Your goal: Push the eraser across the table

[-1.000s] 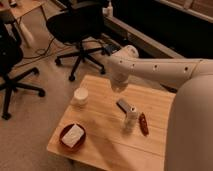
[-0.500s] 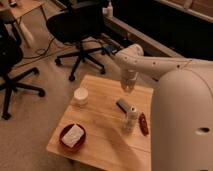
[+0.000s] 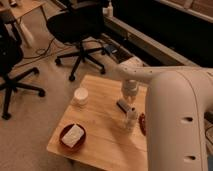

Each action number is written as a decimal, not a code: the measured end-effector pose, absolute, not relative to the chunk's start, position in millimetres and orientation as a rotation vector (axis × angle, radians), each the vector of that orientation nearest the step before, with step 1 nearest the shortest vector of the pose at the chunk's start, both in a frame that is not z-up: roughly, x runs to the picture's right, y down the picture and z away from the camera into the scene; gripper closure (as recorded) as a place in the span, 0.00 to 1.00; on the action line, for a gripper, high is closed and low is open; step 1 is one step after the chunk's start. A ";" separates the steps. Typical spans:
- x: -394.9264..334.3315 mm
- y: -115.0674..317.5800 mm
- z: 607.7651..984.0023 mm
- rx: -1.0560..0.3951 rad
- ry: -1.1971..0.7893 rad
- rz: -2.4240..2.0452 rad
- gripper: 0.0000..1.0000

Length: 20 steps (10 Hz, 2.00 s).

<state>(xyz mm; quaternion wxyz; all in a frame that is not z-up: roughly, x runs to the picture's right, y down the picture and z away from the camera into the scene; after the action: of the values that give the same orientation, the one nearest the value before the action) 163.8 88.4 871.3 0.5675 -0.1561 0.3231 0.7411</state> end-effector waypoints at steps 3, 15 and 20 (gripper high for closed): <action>187.8 106.2 878.6 -0.347 0.763 1.801 1.00; 115.8 96.1 929.2 -0.498 0.548 1.879 1.00; 39.7 94.2 901.2 -0.537 0.507 1.655 1.00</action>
<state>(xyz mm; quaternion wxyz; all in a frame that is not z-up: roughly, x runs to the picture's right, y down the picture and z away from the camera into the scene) 39.7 94.2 901.2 0.6168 -0.2333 0.2203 0.7188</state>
